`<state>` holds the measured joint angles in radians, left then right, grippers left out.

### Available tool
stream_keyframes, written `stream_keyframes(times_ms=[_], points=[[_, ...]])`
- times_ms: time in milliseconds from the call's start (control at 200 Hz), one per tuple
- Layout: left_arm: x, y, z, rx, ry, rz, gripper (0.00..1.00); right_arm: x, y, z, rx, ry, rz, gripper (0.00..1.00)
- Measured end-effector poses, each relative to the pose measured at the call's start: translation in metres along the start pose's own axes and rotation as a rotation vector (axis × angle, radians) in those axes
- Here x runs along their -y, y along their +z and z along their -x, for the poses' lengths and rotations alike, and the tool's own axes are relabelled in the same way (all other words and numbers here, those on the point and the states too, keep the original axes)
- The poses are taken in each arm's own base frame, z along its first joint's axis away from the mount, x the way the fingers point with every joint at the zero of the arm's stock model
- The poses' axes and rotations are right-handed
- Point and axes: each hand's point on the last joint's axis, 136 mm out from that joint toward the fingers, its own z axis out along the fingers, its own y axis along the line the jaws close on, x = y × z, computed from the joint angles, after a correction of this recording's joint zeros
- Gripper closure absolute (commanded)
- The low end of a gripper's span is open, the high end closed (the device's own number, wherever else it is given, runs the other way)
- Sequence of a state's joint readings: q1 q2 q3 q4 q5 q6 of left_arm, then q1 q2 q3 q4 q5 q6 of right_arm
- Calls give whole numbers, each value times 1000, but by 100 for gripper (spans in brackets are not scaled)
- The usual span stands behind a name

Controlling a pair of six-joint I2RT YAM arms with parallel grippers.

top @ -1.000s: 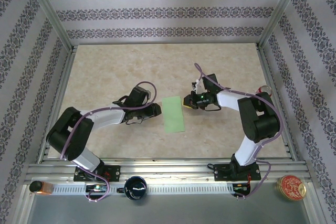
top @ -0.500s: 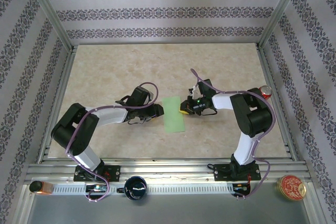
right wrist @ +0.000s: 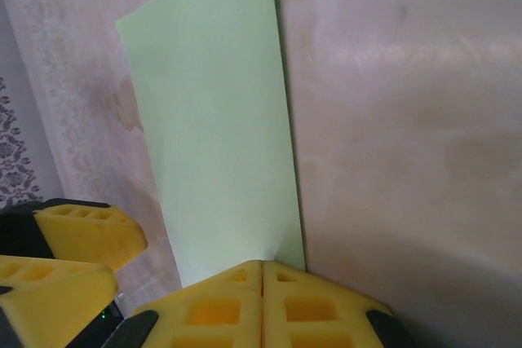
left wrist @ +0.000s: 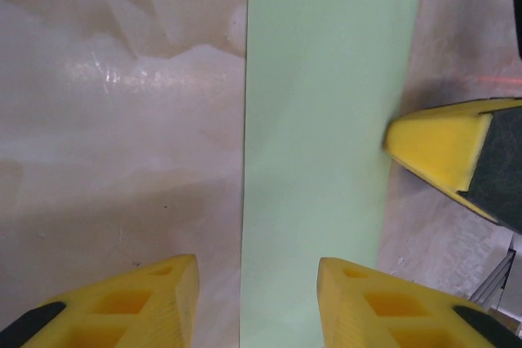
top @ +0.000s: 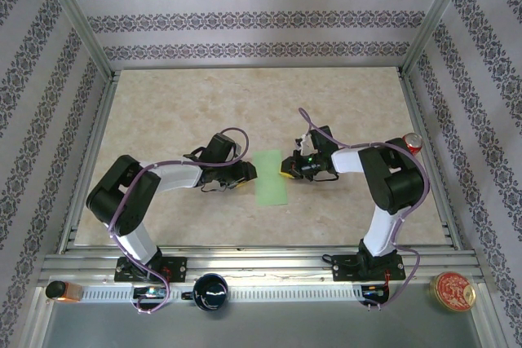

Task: Fold a paper plane with a square sheet of paper (pick it up from the middle)
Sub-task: Third fold the triangle at the center of the table.

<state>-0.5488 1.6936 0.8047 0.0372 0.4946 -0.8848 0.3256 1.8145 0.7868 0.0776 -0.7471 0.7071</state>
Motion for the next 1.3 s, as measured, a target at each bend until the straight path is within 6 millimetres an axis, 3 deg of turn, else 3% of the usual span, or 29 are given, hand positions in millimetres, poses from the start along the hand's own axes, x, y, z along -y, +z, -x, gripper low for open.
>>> stream_keyframes(times_ms=[250, 460, 535, 689, 1299], points=[[2, 0, 1, 3, -5, -4, 58, -33, -21, -19, 14, -71, 31, 90], [3, 0, 0, -4, -12, -9, 58, -15, -8, -68, -94, -45, -13, 93], [4, 0, -1, -8, -14, -12, 58, -6, -6, -78, -113, -26, -33, 93], [6, 1, -4, -18, -17, -17, 58, 11, -9, -81, -106, 9, -56, 94], [9, 11, -14, -60, -20, -18, 61, 11, -11, -80, -101, 15, 14, 94]])
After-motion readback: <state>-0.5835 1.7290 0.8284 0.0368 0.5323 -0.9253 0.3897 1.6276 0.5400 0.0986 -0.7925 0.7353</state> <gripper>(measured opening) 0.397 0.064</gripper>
